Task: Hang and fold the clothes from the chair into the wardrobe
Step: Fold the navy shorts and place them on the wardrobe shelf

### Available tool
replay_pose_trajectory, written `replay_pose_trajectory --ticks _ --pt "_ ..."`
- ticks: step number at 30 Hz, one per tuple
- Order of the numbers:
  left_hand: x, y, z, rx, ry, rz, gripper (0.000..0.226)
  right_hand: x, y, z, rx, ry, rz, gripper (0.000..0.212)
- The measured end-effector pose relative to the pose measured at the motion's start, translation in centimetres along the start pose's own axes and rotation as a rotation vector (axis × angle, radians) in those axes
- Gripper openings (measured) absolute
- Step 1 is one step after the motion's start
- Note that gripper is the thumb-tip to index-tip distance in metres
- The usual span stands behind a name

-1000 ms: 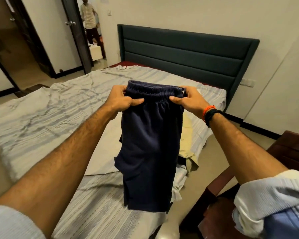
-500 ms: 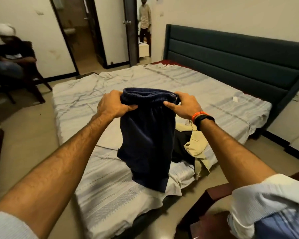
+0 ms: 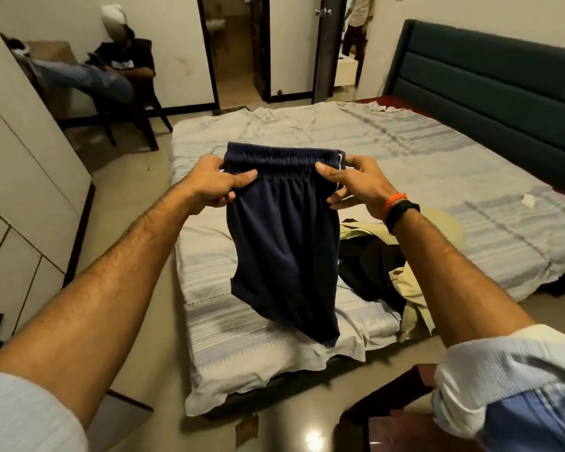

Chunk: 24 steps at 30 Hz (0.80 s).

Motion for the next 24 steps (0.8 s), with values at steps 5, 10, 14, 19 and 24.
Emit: replay_pose_trajectory --ticks 5,10,14,19,24 --pt "-3.4 2.1 2.2 0.035 0.045 -0.042 0.013 -5.7 -1.5 -1.5 0.053 -0.051 -0.007 0.037" --pt "-11.4 3.7 6.1 0.105 0.111 -0.053 0.023 -14.6 -2.1 -5.0 0.141 -0.105 -0.016 0.038" --pt "-18.7 6.3 4.9 0.020 0.045 -0.079 0.026 -22.2 -0.6 -4.1 0.174 -0.067 -0.078 0.035" --pt "-25.9 11.4 0.1 -0.023 -0.101 -0.149 0.039 -29.9 2.4 0.5 0.177 0.090 -0.188 0.031" --pt "-28.9 15.6 -5.5 -0.081 -0.265 -0.216 0.046 -34.1 3.6 5.8 0.167 0.277 -0.233 0.026"
Point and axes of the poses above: each hand's wrist, its own x-axis away from the middle knuckle, its own y-axis out of the back of the hand, z = x × y, the point moved 9 cm from there along -x, towards the middle knuckle, and after that the axes turned 10 degrees about z, right-handed, at the moved point
